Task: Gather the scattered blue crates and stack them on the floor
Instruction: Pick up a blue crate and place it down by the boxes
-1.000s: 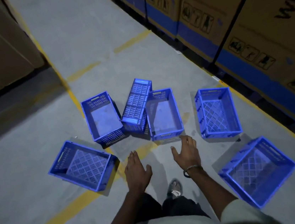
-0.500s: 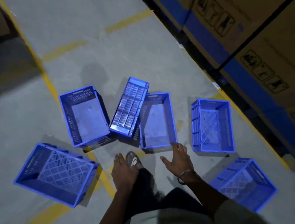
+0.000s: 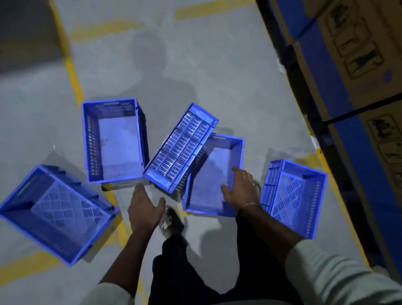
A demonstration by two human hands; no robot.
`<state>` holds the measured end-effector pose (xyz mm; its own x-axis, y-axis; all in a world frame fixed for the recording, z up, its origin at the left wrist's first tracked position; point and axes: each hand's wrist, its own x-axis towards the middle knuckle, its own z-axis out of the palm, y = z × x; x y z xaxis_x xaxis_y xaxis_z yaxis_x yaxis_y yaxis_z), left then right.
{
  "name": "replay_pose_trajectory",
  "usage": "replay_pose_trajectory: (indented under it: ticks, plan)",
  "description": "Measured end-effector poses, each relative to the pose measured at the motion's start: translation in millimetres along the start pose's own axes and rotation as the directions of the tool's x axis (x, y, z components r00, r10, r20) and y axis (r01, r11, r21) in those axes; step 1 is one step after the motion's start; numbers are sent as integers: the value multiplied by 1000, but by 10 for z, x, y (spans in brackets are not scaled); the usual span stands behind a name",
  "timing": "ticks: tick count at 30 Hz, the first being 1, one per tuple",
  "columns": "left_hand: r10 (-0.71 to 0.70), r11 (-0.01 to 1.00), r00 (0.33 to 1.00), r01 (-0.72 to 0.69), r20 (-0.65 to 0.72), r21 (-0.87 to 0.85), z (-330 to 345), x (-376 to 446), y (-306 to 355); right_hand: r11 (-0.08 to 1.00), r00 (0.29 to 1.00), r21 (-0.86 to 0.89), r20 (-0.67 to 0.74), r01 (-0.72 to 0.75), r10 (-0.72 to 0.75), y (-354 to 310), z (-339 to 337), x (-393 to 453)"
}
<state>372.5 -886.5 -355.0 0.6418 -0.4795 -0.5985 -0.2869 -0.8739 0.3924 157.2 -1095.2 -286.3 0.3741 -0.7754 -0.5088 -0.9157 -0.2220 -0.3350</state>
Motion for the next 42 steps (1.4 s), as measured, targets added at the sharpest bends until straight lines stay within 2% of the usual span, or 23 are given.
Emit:
replay_pose_trajectory:
  ticks: [2, 4, 6, 9, 13, 16, 20, 25, 28, 31, 33, 35, 38, 42]
  plan:
    - [-60, 998, 997, 61, 46, -22, 260, 145, 88, 998, 996, -38, 63, 57, -55, 206, 1, 366]
    - [-210, 968, 971, 223, 115, -112, 606, 315, 126, 996, 991, -32, 104, 82, -78, 455, 104, 832]
    - [-352, 892, 926, 376, 134, -253, 1094, 507, 90, 995, 984, 5, 149, 97, -97, 730, 365, 1413]
    - [-528, 758, 844, 520, 99, -393, 1885, 796, 19, 980, 964, 8, 182, 198, -197, 1184, 864, 2307]
    - [-661, 592, 737, 630, 144, -503, 2847, 1152, -66, 961, 948, -65, 193, 270, -253, 1686, 1386, 3295]
    - [-693, 482, 712, 575, 113, -661, 3251, 1467, -106, 965, 960, -66, 146, 252, -241, 1814, 1630, 3811]
    - [-715, 412, 699, 440, 16, -798, 3706, 1944, -394, 957, 961, -114, 114, 266, -254, 1885, 2016, 4422]
    - [-682, 501, 709, 276, -178, -820, 3952, 2378, -700, 971, 969, 37, 68, 236, -238, 1816, 2376, 5205]
    - [-673, 507, 711, 242, -205, -827, 3975, 2506, -818, 974, 981, 133, 47, 183, -191, 1686, 2453, 5495]
    - [-678, 474, 720, 269, -152, -839, 3980, 2498, -929, 981, 981, 50, 40, 188, -190, 1598, 2369, 5681]
    - [-712, 449, 687, 283, -148, -847, 3922, 2478, -989, 966, 965, -45, 68, 255, -252, 1491, 2222, 5685]
    - [-708, 472, 687, 291, -161, -832, 3778, 2429, -1005, 940, 945, -99, 70, 325, -319, 1325, 2059, 5661]
    - [-679, 481, 714, 258, -170, -838, 3520, 2300, -971, 911, 917, -103, 36, 399, -397, 1003, 1797, 5535]
    - [-652, 481, 737, 220, -178, -849, 3081, 1991, -676, 906, 909, -70, 33, 418, -416, 617, 1412, 5316]
